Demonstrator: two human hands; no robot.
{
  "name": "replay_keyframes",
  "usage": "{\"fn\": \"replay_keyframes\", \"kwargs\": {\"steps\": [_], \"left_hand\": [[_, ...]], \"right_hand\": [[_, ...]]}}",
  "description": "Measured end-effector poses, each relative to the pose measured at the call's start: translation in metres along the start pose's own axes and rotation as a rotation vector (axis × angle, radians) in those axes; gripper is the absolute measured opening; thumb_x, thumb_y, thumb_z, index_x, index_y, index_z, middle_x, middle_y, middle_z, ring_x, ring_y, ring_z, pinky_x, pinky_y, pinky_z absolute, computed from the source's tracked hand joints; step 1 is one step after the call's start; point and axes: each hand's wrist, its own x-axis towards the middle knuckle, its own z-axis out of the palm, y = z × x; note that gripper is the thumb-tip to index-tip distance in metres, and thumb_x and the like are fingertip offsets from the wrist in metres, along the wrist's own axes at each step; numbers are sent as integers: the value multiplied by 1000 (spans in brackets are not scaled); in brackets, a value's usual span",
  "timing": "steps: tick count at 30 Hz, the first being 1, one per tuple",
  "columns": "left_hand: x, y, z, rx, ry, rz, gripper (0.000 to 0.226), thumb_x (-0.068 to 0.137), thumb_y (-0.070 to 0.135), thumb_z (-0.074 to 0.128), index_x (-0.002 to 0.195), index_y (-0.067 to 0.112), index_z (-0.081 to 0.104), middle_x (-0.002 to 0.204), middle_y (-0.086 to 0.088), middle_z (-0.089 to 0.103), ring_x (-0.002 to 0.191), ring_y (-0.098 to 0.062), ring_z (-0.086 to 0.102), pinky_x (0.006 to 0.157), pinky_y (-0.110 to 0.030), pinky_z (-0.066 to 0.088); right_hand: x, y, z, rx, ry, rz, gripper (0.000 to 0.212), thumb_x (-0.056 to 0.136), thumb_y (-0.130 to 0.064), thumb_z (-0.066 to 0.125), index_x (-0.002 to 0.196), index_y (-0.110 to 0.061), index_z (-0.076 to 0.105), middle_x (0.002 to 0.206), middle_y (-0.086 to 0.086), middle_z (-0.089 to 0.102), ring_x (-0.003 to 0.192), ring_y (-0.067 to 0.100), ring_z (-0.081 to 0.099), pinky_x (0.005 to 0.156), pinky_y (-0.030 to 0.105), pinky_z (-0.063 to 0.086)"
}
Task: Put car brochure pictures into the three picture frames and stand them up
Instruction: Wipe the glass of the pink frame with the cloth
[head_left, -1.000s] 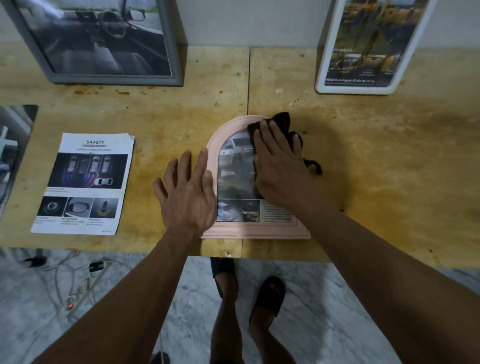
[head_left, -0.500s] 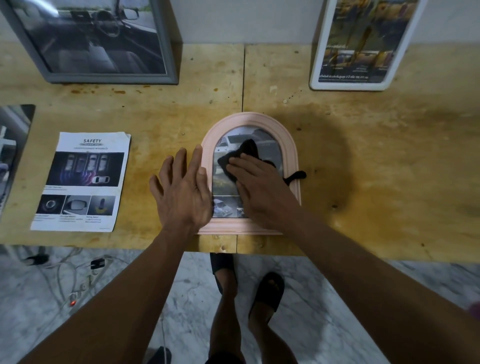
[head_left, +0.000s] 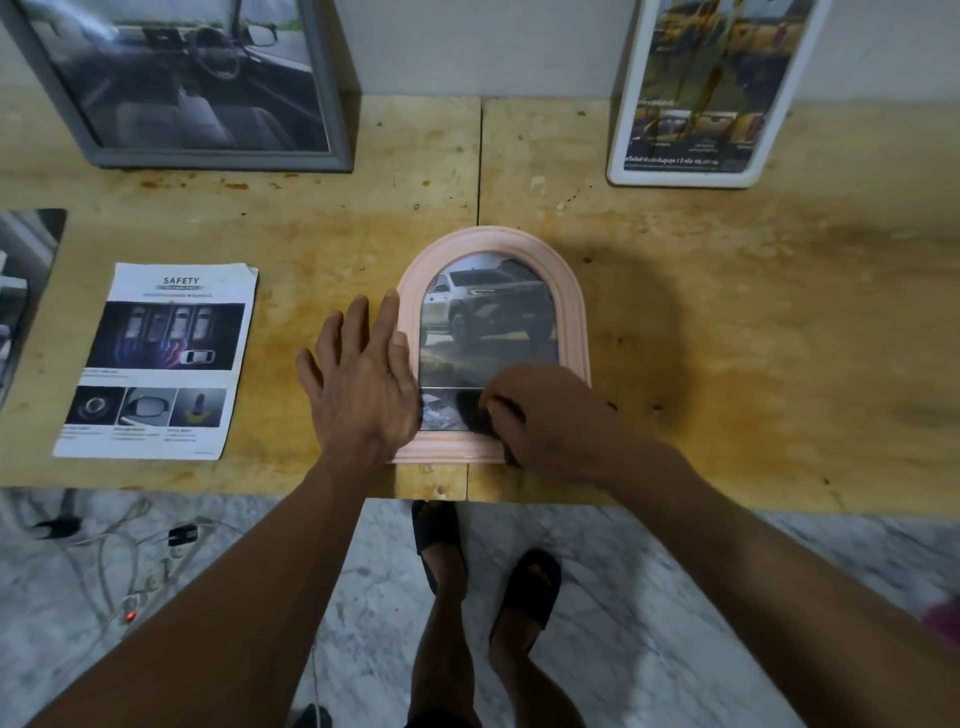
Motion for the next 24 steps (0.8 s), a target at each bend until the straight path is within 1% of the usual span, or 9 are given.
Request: {"fn": "replay_keyframes", "kwargs": {"steps": [1,3,6,9,11,12,14,17,24], "left_hand": [[0,0,0,-1,1,0,50,107,44,19,157,36,21,164,-1,24,151,-28,14,117,-63,15],[0,0,0,-3,3,0,50,107,45,18,157,37,21,164,-1,24,152,-28,13,117,-63,14],[0,-1,0,0,8,-1,50,107,45,17,157,37,21,164,-1,24,151,-28,14,117,-63,14],[0,-1,1,2,14,1,50,107,45,18,157,37,21,164,-1,25,151,-28,15,117,-62,15],[1,-1,1,2,17,-1,50,107,44,18,157,37,22,164,-1,25,151,-28,15,117,-62,14],[1,0,1,3,18,-2,50,107,44,18,157,37,22,164,-1,25,151,-28,15,117,-62,14],[1,0,1,3,17,-2,50,107,43,19,157,37,22,164,-1,25,151,-28,15,117,-62,14],[0,0,1,-2,12,-8,50,107,43,19,157,37,22,164,0,24,152,-28,14,117,-62,13],[-1,1,0,-5,8,-12,50,107,43,17,157,37,20,164,0,23,152,-28,14,117,-63,13]], "right_hand": [[6,3,-12,39,-7,74,19,99,-20,49,100,-13,66,90,1,60,85,21,58,73,26,38],[20,11,-34,37,115,150,20,100,-23,48,104,-14,65,92,-2,57,86,16,55,72,22,37],[51,19,-49,-19,349,98,22,101,-22,46,107,-10,63,98,4,57,89,17,49,78,25,41],[78,29,-36,-148,185,44,33,103,-25,42,129,-13,57,133,8,54,120,25,44,101,44,37],[79,38,-23,-287,31,73,45,105,-32,33,148,-22,38,158,-3,31,146,18,21,116,48,18],[77,43,-18,-334,4,93,48,106,-35,27,153,-26,28,162,-8,20,150,13,10,118,48,10],[67,49,-13,-383,-10,134,51,106,-39,19,156,-30,16,163,-11,10,150,9,2,119,49,2],[51,48,-12,-414,-11,170,52,105,-41,15,156,-29,15,164,-10,10,150,9,3,120,50,-2],[13,36,16,-282,115,161,47,104,-38,26,148,-27,38,159,-6,30,148,16,21,119,47,12]]}}
